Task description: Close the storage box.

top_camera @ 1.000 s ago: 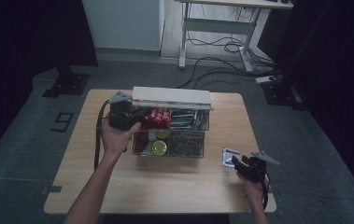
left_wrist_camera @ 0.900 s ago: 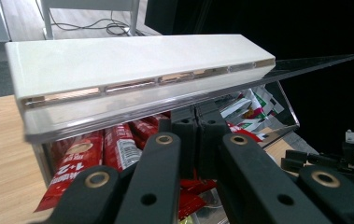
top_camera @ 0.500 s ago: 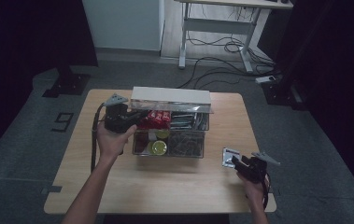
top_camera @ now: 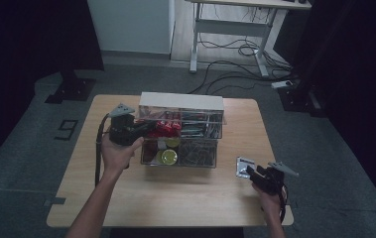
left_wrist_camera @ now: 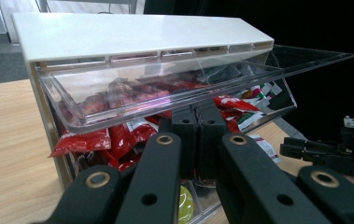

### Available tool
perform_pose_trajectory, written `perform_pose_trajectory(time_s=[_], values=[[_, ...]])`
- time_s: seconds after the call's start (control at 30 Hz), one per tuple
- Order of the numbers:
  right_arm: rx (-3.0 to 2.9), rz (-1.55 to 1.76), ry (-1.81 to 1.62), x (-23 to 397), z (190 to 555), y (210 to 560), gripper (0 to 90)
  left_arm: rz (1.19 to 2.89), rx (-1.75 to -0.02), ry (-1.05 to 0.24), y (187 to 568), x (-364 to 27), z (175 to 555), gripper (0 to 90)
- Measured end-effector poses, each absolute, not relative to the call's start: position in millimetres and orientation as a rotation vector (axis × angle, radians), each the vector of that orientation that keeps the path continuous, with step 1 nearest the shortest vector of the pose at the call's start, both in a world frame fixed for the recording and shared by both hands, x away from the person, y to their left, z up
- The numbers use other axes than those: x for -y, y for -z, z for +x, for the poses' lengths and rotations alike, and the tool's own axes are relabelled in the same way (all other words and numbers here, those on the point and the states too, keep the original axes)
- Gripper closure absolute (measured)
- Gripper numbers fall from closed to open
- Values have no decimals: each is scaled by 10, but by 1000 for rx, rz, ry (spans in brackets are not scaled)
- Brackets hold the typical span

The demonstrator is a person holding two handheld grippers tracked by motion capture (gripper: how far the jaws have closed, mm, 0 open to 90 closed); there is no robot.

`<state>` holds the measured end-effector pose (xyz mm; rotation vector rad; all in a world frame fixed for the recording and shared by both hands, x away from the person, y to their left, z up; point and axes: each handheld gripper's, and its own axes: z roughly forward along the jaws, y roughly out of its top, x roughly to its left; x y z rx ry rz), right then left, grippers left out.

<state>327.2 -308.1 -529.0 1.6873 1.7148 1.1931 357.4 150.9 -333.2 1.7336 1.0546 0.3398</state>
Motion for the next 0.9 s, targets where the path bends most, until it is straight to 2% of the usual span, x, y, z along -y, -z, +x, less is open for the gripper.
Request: perform_pose_trajectory(time_s=[0.9], values=[[-1718,1696,-1204,3085,3272,5309,508,1767,-1042,-310,3464,-1516,3444,898]])
